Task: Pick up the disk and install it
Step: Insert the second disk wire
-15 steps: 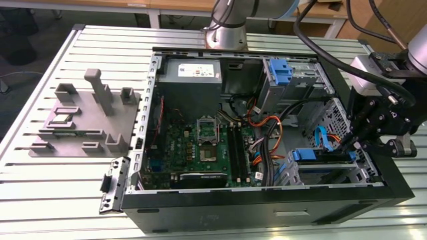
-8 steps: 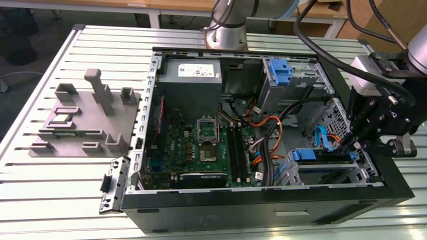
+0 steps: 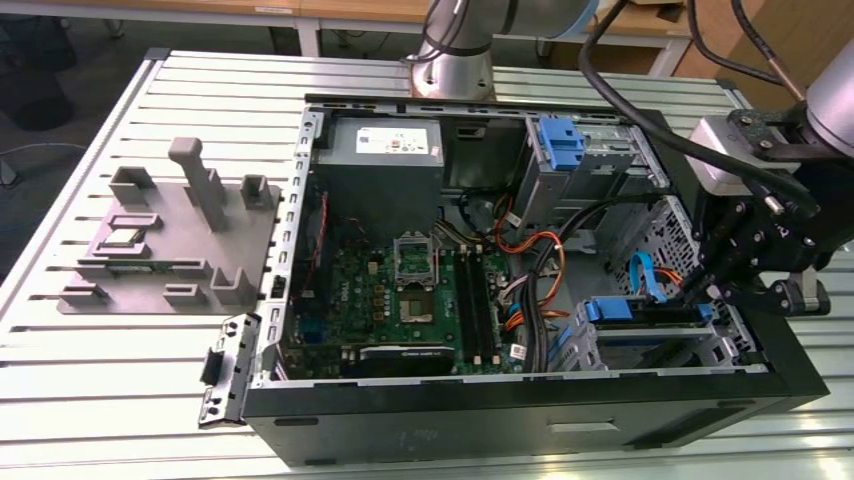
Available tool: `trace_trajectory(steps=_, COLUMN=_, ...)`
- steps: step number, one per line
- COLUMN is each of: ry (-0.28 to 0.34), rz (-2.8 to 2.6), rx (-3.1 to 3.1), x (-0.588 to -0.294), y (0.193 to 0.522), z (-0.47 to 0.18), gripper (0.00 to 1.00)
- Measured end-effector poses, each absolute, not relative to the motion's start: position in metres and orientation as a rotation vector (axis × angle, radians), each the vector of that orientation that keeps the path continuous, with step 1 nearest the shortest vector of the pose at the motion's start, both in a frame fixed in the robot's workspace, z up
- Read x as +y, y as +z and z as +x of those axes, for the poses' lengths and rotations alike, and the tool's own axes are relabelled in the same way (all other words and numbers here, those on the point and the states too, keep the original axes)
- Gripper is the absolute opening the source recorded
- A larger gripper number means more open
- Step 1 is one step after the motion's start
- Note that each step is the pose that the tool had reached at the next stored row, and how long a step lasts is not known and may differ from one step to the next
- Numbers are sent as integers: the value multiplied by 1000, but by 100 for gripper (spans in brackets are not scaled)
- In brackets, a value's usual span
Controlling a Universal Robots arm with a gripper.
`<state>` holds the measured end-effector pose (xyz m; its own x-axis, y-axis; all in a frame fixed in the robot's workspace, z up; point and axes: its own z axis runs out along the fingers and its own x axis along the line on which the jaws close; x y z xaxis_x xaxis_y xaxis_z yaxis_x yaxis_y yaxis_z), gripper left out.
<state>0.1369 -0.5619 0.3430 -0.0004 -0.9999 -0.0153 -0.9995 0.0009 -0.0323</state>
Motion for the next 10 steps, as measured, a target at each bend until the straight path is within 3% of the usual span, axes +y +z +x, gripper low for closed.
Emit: trace_trajectory(steps=10, ry=-62, rz=-2185, rx=2169, x=-560, y=339, z=127, gripper=16)
